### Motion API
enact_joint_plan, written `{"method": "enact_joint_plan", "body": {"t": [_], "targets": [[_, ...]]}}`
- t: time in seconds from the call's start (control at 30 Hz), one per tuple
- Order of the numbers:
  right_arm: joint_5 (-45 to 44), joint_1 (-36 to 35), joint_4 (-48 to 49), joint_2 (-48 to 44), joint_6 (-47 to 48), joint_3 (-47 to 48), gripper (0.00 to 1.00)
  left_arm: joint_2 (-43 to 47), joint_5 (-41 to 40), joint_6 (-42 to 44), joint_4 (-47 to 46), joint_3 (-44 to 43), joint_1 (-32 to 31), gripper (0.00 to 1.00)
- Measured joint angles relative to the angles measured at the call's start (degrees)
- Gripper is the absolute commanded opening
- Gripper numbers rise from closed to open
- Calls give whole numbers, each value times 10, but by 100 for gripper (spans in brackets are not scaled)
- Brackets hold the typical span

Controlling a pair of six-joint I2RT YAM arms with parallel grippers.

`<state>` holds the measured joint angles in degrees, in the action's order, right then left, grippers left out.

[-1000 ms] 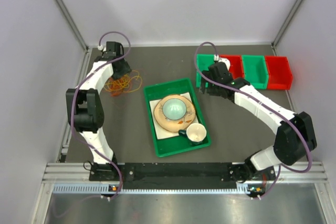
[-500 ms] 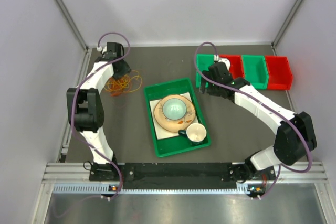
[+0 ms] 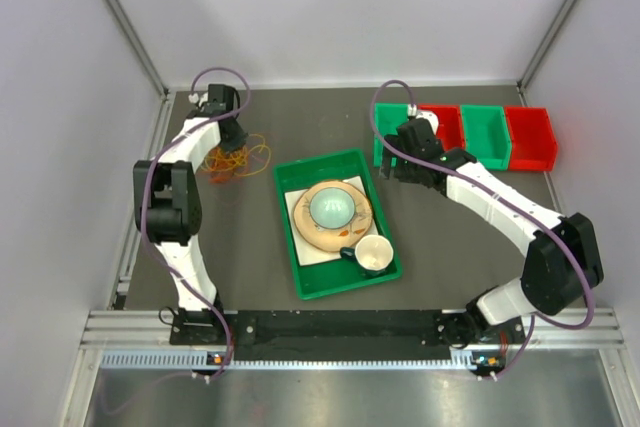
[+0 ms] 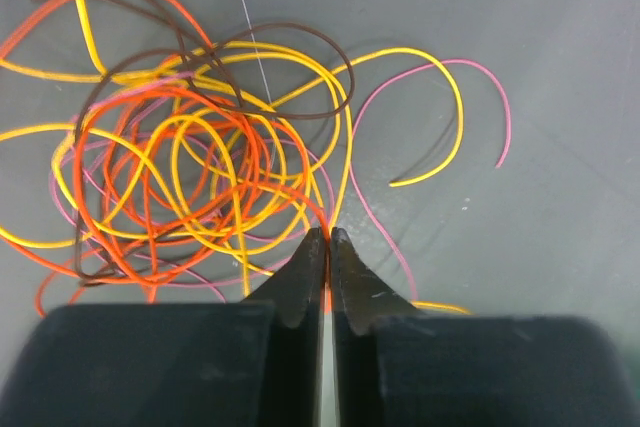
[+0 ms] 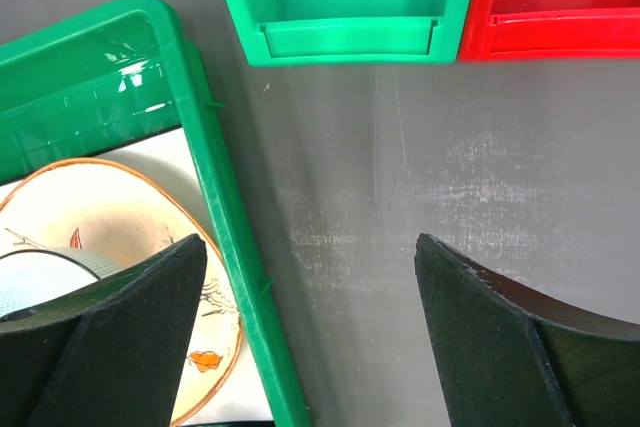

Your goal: Untangle the cables

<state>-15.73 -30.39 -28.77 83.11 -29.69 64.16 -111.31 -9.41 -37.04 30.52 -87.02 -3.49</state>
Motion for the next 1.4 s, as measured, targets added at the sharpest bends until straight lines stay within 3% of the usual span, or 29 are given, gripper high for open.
{"method": "enact_joint_plan", "body": {"t": [0.2,0.47,0.63,0.77,0.9,1.07,1.4], "targets": [[0,0,-1,0,0,0,84,12,0,10,12,-14,-1,0],[16,-2,1,0,-2,1,84,158,16,63,33,-50,-3,0],[43,-14,8,7,-11,17,84,229,59,86,31,-59,-3,0],[85,-18,34,9,-25,23,85,238,117,95,41,-68,-3,0],[130,-19,59,11,-37,32,85,238,149,102,64,-131,-4,0],[156,-43,75,57,-39,126,85,251,172,107,62,-244,-4,0],[225,-85,126,233,-48,323,82,264,201,104,70,-258,-3,0]]}}
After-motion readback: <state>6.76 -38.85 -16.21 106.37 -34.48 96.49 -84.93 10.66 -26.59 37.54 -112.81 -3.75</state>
